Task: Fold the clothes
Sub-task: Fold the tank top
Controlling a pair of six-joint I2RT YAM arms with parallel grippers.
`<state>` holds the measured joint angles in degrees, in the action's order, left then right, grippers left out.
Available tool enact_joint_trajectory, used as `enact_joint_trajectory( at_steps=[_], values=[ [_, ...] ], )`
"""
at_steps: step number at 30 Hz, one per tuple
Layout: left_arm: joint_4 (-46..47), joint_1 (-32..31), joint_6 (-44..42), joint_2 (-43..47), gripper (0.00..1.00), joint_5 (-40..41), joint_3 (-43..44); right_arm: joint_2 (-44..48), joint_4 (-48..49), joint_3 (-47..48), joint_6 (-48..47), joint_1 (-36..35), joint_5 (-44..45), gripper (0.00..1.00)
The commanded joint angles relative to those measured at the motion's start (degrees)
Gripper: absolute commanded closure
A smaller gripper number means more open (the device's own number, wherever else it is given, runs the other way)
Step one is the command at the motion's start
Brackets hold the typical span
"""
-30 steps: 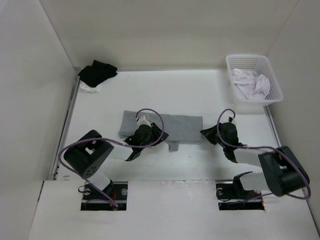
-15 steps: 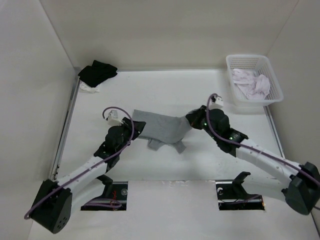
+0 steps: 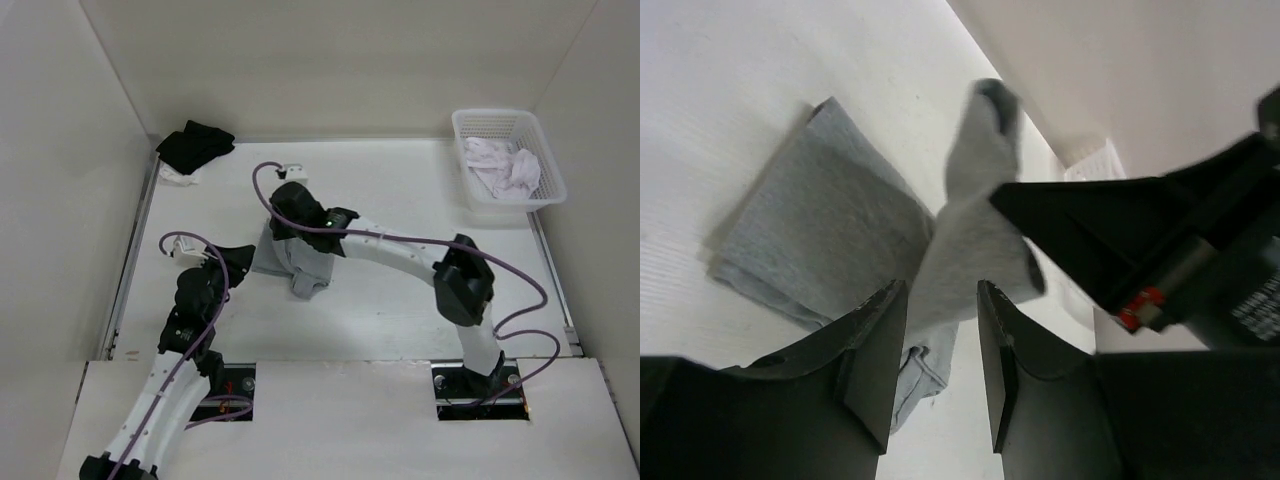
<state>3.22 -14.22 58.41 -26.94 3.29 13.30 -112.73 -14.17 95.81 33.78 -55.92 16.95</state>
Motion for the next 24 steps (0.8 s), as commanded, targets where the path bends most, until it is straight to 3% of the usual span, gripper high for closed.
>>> enact_joint_trajectory(
  at_steps=[1, 2, 4, 7, 10, 12, 16, 17, 24],
  values=[
    [-4.18, 3.97, -1.28, 3.03, 0.67, -4.51, 1.38, -6.96, -6.39, 8.94, 0.84, -1.16, -0.60, 0.87],
    [-4.97, 5.11, -1.28, 3.64, 0.67, -5.13, 1.29, -8.28, -6.04, 10.00, 1.72, -1.42, -1.73, 0.83],
    [-5.86, 5.74, -1.81, 4.09, 0.66, -4.79, 1.38, -9.00, -3.77, 9.58, 4.00, -1.77, -3.23, 0.64],
    [-4.29, 5.04, -1.72, 2.60, 0.65, -3.47, 1.55, -3.40, 2.37, 1.61, 6.03, -1.95, -3.15, 0.43],
    [-1.30, 4.95, -1.46, -0.03, 0.64, -3.20, 2.25, 6.26, 10.72, -11.13, 6.82, -1.95, -3.07, 0.37],
    [2.03, 4.60, -1.55, -3.71, 0.63, -3.11, 2.87, 12.42, 15.12, -19.92, 6.83, -1.69, -2.71, 0.48],
    [10.55, 0.92, -1.55, -15.22, 0.62, -3.03, 4.27, 19.03, 19.79, -33.99, 8.40, 1.20, -3.32, 0.89],
    [13.10, -0.57, -1.81, -18.38, 0.62, -2.59, 4.80, 19.47, 20.58, -36.72, 9.28, 1.82, -4.37, 0.93],
    [25.59, -7.44, -1.64, -36.50, 0.62, 1.89, 6.65, 16.58, 31.74, -42.81, 10.60, 2.62, -11.84, 0.95]
  ],
)
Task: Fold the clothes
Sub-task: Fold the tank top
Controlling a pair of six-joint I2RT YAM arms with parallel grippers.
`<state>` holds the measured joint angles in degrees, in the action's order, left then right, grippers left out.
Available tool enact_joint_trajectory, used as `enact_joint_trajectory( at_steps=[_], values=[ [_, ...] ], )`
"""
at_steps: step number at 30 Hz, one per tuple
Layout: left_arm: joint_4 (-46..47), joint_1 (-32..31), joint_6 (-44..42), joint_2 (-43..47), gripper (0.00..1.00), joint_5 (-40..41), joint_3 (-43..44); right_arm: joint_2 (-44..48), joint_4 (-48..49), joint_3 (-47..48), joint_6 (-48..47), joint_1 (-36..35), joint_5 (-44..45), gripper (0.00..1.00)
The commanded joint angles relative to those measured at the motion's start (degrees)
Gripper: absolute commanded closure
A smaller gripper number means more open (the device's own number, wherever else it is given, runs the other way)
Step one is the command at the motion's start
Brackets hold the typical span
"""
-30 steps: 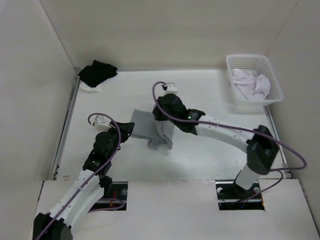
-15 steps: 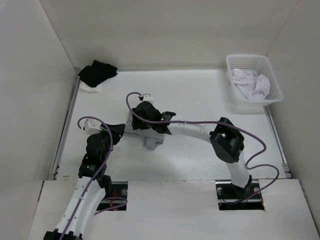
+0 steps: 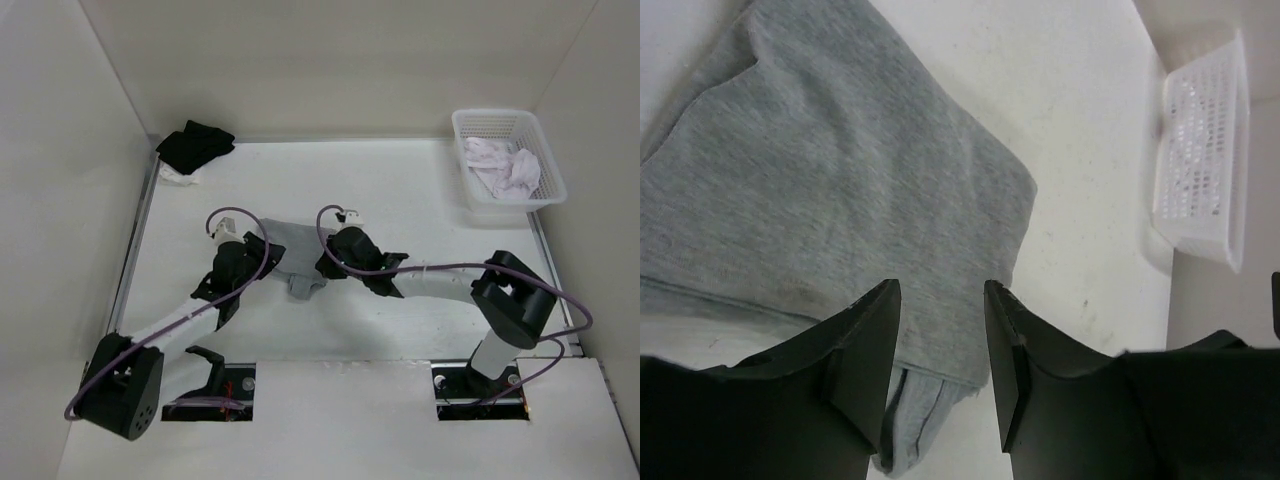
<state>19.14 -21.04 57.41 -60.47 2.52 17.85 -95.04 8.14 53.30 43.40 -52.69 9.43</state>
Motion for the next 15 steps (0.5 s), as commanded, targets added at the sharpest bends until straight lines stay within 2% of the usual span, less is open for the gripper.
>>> enact_joint_trajectory(
  at_steps=[1, 4, 10, 15],
  values=[
    [10.65, -0.71, -0.63, -4.47, 0.63, 2.92, 1.76, -1.72, 11.26, -0.56, 0.81, -0.62, -4.94, 0.95],
    [12.06, 0.60, -0.37, -7.55, 0.63, 3.36, 0.09, -4.09, 16.46, -2.23, 2.04, -0.62, -6.53, 0.94],
    [11.54, 6.22, -0.19, -9.14, 0.62, 2.66, -3.95, -4.28, 18.14, -8.02, 6.43, 0.96, -6.71, 0.91],
    [9.62, 9.04, -0.98, -0.21, 0.58, -0.50, -6.68, 4.14, 17.53, -13.30, 5.47, 1.75, -6.18, 0.81]
  ],
)
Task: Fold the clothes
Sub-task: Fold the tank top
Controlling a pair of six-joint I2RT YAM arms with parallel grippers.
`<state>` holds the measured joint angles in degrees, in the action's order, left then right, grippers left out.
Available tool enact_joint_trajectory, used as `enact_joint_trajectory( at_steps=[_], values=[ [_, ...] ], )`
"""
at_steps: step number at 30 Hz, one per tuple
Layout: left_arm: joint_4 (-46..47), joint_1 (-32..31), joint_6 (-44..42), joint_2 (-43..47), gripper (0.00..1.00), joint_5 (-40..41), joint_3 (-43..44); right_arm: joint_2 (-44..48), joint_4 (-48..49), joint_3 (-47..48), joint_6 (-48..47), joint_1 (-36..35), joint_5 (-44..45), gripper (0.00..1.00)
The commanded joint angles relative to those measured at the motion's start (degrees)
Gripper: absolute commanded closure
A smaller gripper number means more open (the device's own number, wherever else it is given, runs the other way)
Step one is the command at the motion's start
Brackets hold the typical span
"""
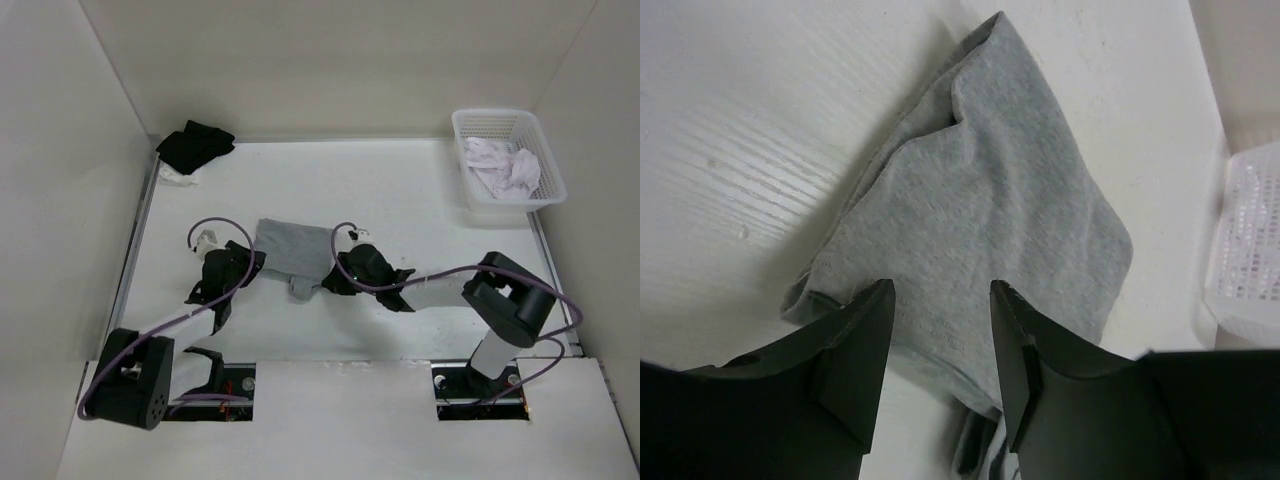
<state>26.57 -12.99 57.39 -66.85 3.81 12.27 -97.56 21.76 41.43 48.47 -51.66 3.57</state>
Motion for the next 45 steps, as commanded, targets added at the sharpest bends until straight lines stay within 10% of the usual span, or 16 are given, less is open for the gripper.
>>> enact_joint_trajectory(
  at_steps=[1, 8, 18, 45],
  values=[
    [0.35, 1.43, -1.13, 9.34, 0.57, -1.88, -1.28, 8.94, 3.56, -2.05, -0.21, 1.08, -0.58, 0.77],
    [-25.65, 4.16, -8.94, 30.62, 0.50, 6.01, 5.20, 28.19, -2.77, -3.72, -9.43, 7.66, 0.55, 0.46],
    [-38.87, 13.03, -11.07, 26.95, 0.38, 9.03, 11.55, 37.70, 6.71, -16.71, -8.23, 20.32, 12.68, 0.27],
    [-32.11, 15.85, -10.10, 17.28, 0.31, 7.08, 11.11, 31.29, 10.50, -18.40, -4.52, 23.84, 9.53, 0.25]
  ],
)
